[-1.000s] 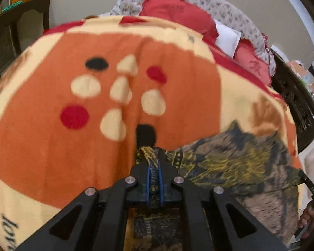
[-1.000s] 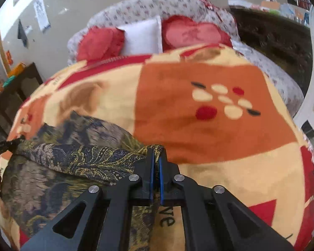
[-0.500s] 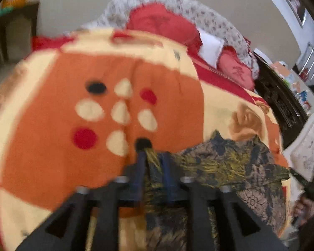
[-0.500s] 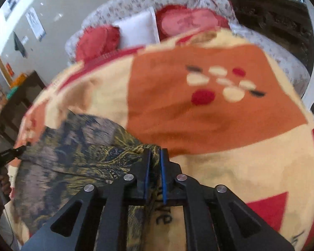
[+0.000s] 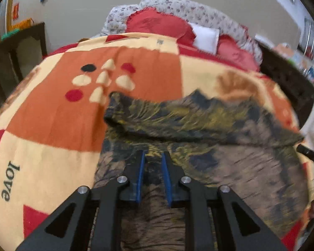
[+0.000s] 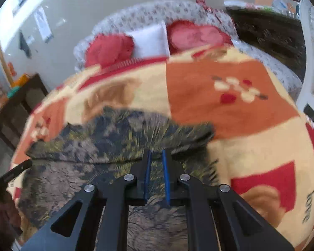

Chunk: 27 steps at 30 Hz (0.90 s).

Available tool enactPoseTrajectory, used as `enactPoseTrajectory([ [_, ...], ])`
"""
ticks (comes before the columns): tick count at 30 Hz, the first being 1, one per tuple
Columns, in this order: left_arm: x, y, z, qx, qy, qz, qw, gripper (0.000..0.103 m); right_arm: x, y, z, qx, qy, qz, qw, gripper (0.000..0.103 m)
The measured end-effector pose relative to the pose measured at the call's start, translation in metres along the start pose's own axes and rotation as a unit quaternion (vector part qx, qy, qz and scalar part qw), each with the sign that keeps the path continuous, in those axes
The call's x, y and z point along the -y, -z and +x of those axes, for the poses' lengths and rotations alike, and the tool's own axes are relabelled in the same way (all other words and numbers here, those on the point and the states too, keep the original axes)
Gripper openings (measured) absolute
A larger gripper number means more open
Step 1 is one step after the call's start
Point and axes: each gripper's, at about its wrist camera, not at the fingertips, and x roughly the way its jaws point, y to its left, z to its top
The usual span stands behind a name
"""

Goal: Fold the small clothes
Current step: 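Lower the folded hem onto the shirt body with both grippers, then open both grippers and smooth the folded shirt flat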

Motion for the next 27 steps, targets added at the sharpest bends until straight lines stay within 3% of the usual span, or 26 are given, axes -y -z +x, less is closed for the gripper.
enactPoseTrajectory([
  [2, -0.013, 0.003, 0.008, -0.005, 0.022, -0.027, 0.9994, 0.013, 0.009, 0.012, 0.023, -0.028, 0.032, -0.002, 0.999, 0.013],
  [7, -0.039, 0.005, 0.023, -0.013, 0.079, -0.093, 0.9925, 0.011, 0.04, 0.03, 0.037, -0.017, -0.026, 0.026, 0.999, 0.011],
  [12, -0.031, 0.003, 0.02, -0.018, 0.058, -0.072, 0.9955, 0.011, 0.041, 0.03, 0.039, -0.014, -0.031, 0.032, 0.999, 0.011],
  [16, -0.006, -0.015, 0.021, -0.073, 0.007, -0.011, 0.9972, 0.012, 0.045, 0.018, 0.037, -0.052, -0.042, 0.047, 0.997, 0.011],
  [18, 0.004, -0.023, 0.023, -0.095, -0.016, 0.006, 0.9954, 0.017, 0.035, 0.008, 0.031, -0.067, -0.021, 0.026, 0.997, 0.012],
  [19, 0.011, -0.028, 0.026, -0.102, -0.019, 0.009, 0.9945, 0.025, 0.03, 0.005, 0.029, -0.067, -0.017, 0.014, 0.998, 0.012],
  [21, 0.02, -0.033, 0.032, -0.1, -0.022, 0.022, 0.9945, 0.036, 0.019, 0.001, 0.032, -0.069, -0.024, -0.005, 0.997, 0.012],
  [24, 0.038, -0.042, 0.041, -0.081, -0.037, 0.061, 0.9941, 0.038, 0.009, -0.005, 0.046, -0.077, 0.002, -0.032, 0.996, 0.012],
  [27, 0.04, -0.058, 0.047, -0.061, -0.019, 0.062, 0.996, 0.039, 0.011, -0.025, 0.053, -0.068, -0.003, -0.017, 0.998, 0.012],
])
